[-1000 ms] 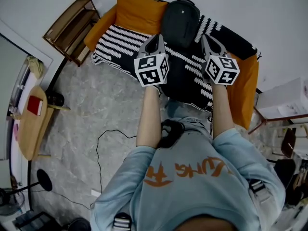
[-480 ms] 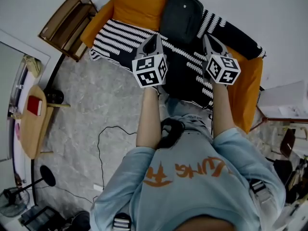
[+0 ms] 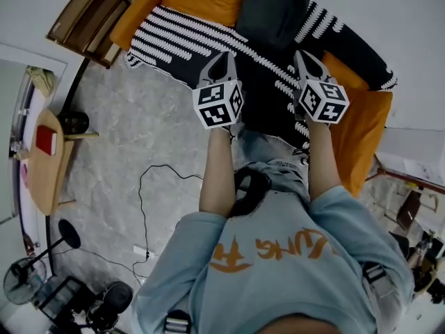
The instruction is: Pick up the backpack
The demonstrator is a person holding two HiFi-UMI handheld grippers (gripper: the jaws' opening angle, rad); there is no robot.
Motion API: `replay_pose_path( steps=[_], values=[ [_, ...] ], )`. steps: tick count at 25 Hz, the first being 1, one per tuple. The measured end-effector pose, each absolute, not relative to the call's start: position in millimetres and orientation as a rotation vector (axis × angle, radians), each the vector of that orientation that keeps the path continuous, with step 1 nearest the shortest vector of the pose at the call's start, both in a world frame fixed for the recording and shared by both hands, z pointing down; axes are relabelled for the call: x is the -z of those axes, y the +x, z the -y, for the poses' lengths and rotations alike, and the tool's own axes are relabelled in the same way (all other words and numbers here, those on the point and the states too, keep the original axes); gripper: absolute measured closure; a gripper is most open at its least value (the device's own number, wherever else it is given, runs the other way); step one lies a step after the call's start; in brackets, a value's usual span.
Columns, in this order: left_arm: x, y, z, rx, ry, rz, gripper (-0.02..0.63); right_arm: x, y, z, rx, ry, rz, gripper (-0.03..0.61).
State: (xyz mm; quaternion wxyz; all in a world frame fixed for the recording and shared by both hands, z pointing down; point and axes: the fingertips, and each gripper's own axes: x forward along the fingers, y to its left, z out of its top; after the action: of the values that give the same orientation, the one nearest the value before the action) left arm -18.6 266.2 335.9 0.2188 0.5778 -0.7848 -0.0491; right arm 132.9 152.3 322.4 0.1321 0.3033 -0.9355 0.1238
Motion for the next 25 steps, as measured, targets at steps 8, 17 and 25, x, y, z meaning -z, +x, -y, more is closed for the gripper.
replay_pose_path(
  steps=[8,17,25],
  values=[
    [-380.5,-41.4,-217.1,0.018,1.525,2.121,0.594,-365.1,113.8,-84.7,-0.490,0.897,2.654,0.580],
    [-378.2,-69.1,-148.1,-0.039,1.517,2.155,0.594,-370.2,96.9,2.2,-0.536,0.946,2.673,0.580],
    [-370.8,-83.6,-97.3,-0.047,1.517,2.174,0.594,-366.4,77.0,61.3,-0.556,0.939,2.696,0.580]
  ],
)
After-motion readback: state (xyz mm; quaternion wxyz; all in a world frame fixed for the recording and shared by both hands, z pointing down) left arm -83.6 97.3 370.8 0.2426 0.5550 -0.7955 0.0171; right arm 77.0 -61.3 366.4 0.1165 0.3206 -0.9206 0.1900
